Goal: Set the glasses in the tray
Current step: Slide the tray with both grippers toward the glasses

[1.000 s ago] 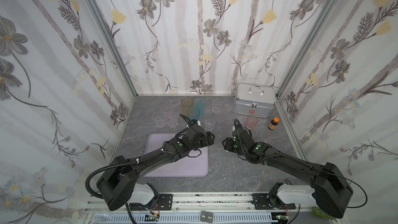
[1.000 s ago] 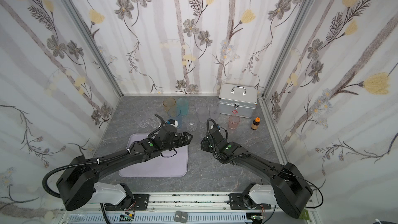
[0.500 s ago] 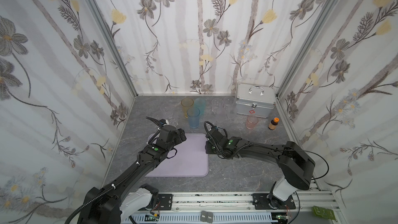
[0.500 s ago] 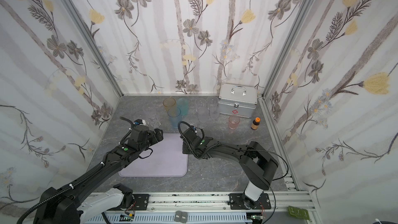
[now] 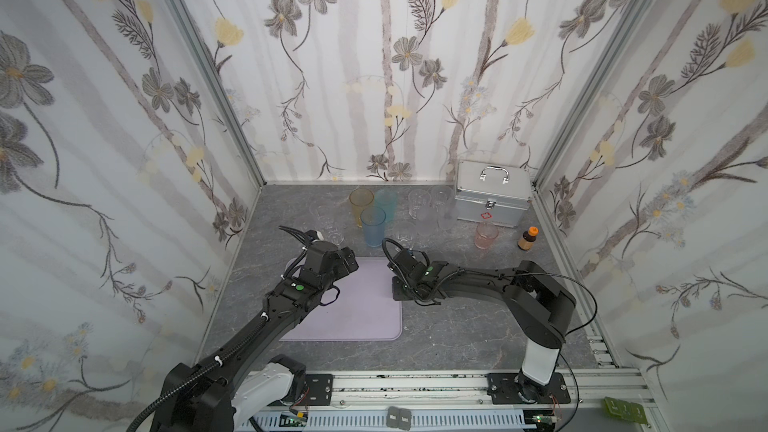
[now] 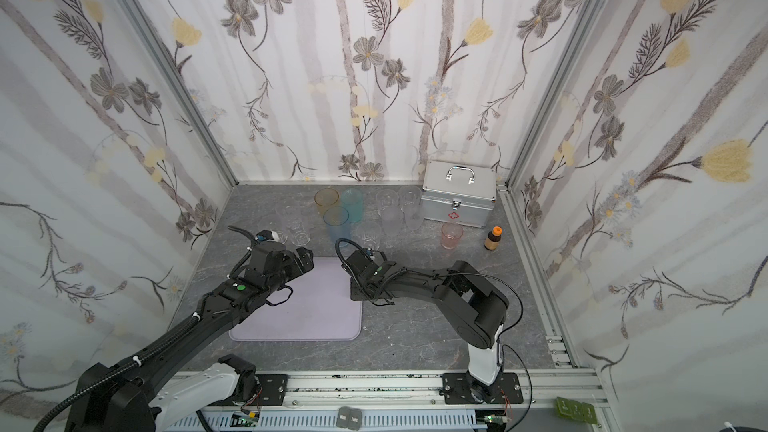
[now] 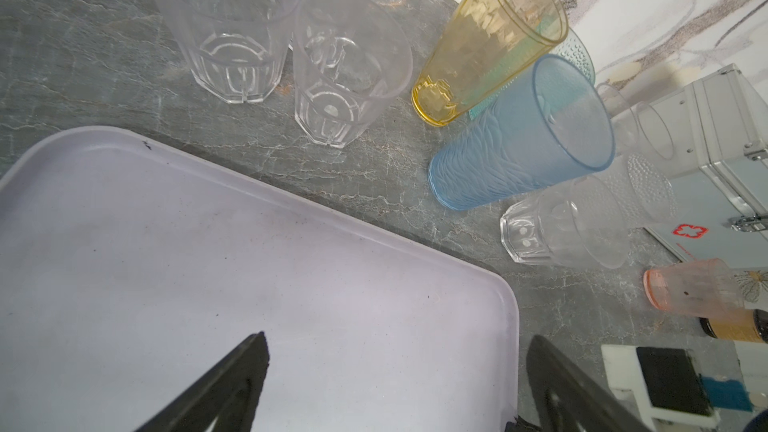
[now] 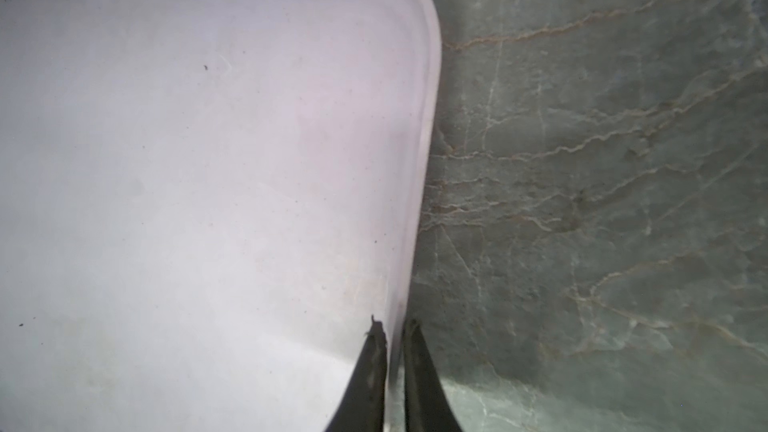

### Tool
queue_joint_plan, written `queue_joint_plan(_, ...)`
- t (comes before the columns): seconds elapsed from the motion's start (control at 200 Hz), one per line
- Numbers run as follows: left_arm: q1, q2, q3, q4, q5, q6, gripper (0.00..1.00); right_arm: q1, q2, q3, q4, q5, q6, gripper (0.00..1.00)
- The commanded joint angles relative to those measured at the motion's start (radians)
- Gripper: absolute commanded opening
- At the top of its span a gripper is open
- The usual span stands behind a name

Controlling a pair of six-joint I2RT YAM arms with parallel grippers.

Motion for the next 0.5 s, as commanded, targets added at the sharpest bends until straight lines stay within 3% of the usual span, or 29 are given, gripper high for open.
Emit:
queue_joint_plan(0.0, 0.040, -0.034, -0.003, 0.003, 0.005, -0.014, 1.00, -0.031, -0.011, -0.011, -0.027, 0.021, -0.049, 0.06)
queue_joint_plan(0.105, 0.084, -0.067, 0.010, 0.005, 0.088, 0.055, 1.00, -0.079, -0.046, -0.056, -0.057, 0.058, -0.131, 0.03)
queue_joint_plan(0.305, 0.113, -0.129, 0.008, 0.008, 0.083, 0.099, 0.98, -0.215, -0.100, -0.141, -0.145, 0.160, -0.301, 0.01)
queue_joint_plan(0.495, 0.112, -0.077, -0.007, 0.009, 0.095, 0.055, 0.92, -0.369, -0.186, -0.244, -0.134, 0.172, -0.306, 0.00)
